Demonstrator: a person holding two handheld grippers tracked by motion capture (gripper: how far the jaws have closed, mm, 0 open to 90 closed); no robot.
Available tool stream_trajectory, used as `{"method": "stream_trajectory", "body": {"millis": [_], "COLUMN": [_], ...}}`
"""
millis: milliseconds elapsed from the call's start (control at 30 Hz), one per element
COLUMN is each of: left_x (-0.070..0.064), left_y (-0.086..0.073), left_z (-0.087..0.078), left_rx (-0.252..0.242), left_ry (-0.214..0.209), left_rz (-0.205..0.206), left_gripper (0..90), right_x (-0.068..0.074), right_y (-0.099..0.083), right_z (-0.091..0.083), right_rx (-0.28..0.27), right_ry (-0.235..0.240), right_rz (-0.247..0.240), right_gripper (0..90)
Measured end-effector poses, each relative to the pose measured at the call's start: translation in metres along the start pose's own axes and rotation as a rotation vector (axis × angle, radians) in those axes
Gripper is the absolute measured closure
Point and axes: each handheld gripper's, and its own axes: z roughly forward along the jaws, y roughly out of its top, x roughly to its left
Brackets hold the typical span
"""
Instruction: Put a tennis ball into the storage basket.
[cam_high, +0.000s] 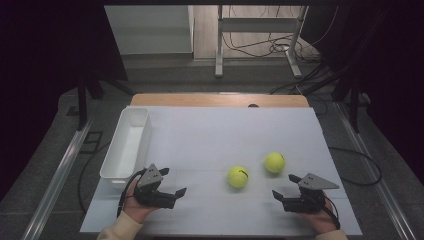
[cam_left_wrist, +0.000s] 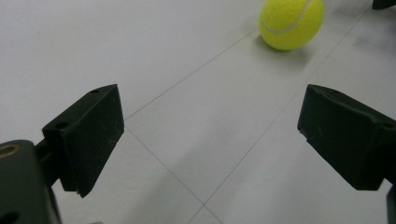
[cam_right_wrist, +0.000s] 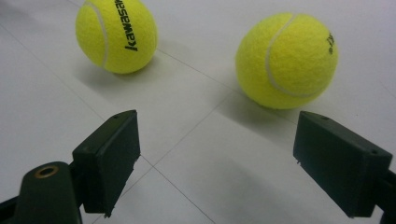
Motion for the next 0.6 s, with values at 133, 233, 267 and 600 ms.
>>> {"method": "stream_trajectory", "body": {"millis": [133,233,267,600], "left_x": [-0.002,-0.003,-0.003,-0.008], "left_y": [0.003,0.005,0.006,0.014], "left_z": [0.002,0.003,0.004,0.01], "left_rx": [0.003,0.003,0.004,0.013], "left_ry": [-0.003,-0.005,-0.005,-0.022], "left_rz": [0.005,0.007,0.007,0.016], "left_gripper": [7.8,7.8,7.8,7.8], "right_x": [0.0,0.0,0.0,0.0], "right_y": [0.0,0.0,0.0,0.0], "right_z": [0.0,0.0,0.0,0.0], "right_rx": [0.001,0.003,0.003,-0.002], "right_ry": [-0.001,-0.002,-0.002,0.002], "right_rz": [0.0,-0.001,-0.001,0.004], "right_gripper": [15.7,15.7,15.7,15.7]}}
